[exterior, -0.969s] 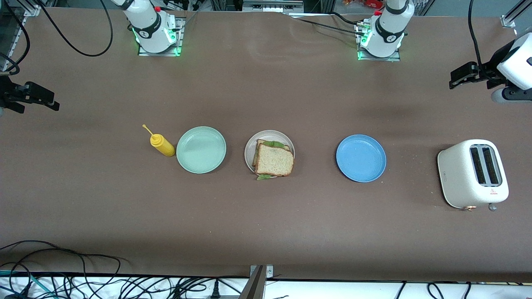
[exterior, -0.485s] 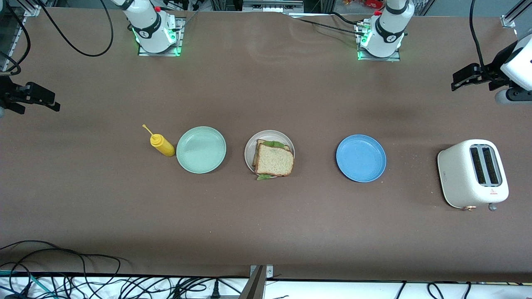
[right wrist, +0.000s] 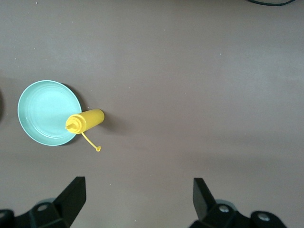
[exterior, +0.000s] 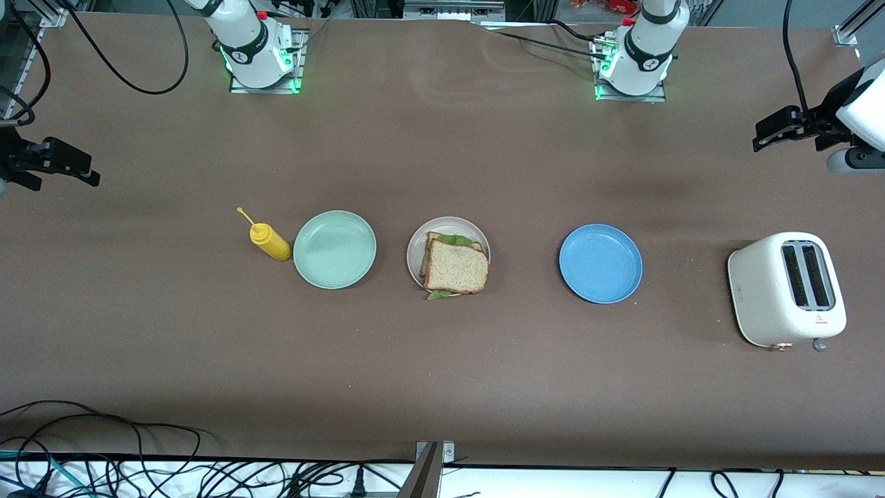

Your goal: Make sandwich on beige plate with both arms

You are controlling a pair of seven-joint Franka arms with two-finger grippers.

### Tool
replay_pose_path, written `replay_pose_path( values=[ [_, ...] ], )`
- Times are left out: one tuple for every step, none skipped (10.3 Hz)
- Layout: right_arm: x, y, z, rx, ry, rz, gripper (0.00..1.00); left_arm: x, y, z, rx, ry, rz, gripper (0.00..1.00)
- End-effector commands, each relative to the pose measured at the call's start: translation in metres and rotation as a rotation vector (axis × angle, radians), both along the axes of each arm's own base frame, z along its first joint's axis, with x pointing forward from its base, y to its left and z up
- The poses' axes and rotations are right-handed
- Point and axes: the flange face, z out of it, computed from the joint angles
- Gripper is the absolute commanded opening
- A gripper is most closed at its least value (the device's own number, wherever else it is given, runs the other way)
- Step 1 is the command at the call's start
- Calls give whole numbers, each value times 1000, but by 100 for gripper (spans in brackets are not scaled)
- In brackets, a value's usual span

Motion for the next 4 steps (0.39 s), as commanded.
replay_pose_path(
  values=[
    [3, 0, 4, -6, -5, 6, 100, 4, 3, -3, 17, 2, -7, 100],
    [3, 0, 4, -6, -5, 4, 100, 5, 3, -5, 17, 5, -7, 100],
    [3, 0, 4, -6, -5, 4, 100, 5, 2, -4, 17, 3, -9, 100],
    [3, 0, 4, -6, -5, 4, 100, 5, 1, -3, 18, 2, -10, 100]
  ],
)
